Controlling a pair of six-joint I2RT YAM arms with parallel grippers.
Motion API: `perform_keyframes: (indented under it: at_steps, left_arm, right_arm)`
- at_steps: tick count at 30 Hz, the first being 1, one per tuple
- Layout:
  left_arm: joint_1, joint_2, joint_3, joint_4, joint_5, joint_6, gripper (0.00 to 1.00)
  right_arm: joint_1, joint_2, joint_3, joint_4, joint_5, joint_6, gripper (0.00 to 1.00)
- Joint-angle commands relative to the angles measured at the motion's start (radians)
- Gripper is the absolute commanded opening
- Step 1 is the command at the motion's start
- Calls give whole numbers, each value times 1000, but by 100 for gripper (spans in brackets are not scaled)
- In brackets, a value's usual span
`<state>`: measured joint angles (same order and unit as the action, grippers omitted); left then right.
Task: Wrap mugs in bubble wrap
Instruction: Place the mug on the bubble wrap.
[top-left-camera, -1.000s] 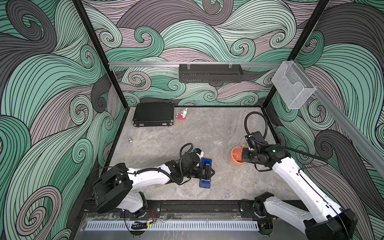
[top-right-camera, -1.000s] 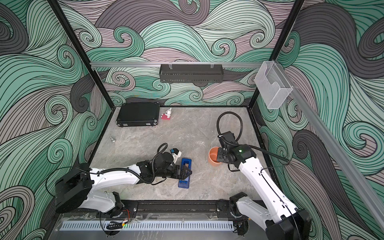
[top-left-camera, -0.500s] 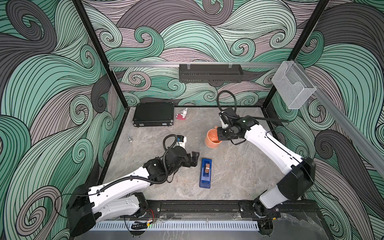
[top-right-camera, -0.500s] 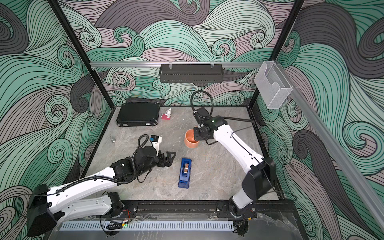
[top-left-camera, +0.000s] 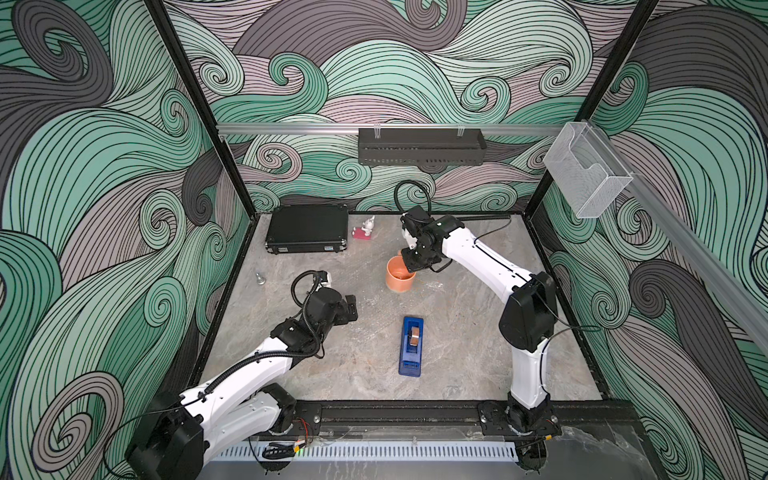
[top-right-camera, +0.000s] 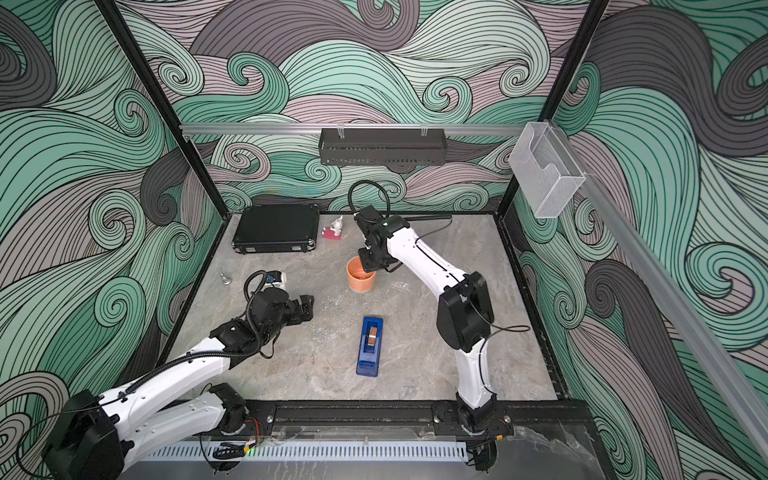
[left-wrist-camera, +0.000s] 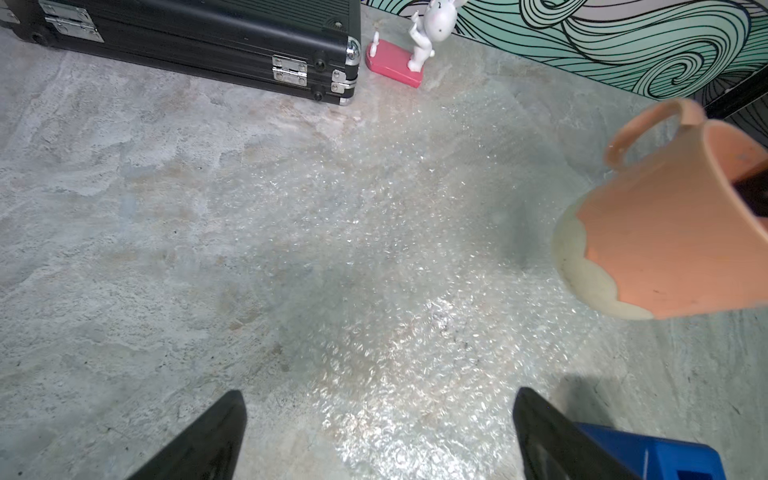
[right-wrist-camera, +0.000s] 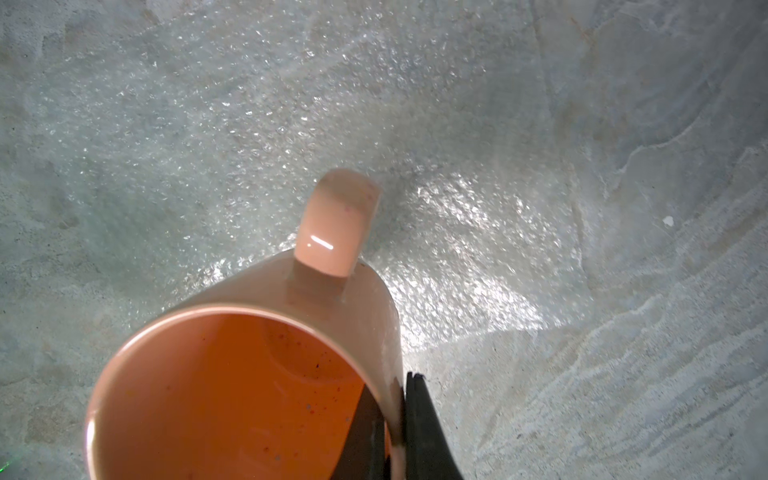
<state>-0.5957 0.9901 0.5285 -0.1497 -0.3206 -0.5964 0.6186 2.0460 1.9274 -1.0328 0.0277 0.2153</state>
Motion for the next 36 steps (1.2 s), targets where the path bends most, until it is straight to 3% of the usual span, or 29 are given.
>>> perform_keyframes:
  at_steps: [1, 12, 24, 25, 27, 36]
  left_arm:
    - [21, -25, 3, 36, 32, -16, 99]
    - [36, -28, -1, 37, 24, -5, 99]
    - [37, -21, -4, 48, 43, -7, 99]
    - [37, -21, -4, 49, 45, -8, 99]
    - [37, -20, -5, 50, 48, -8, 99]
    - [37, -33, -11, 51, 46, -9, 99]
  right_arm:
    - [24, 49, 99, -22, -28, -32, 0]
    - [71, 319, 432, -137, 9, -78, 0]
    - [65, 374, 502, -144, 30, -79, 0]
    - [66, 377, 501, -144, 31, -77, 4]
    - [66, 375, 491, -150, 30, -73, 31]
    - [72, 214, 355, -181, 94, 20, 77]
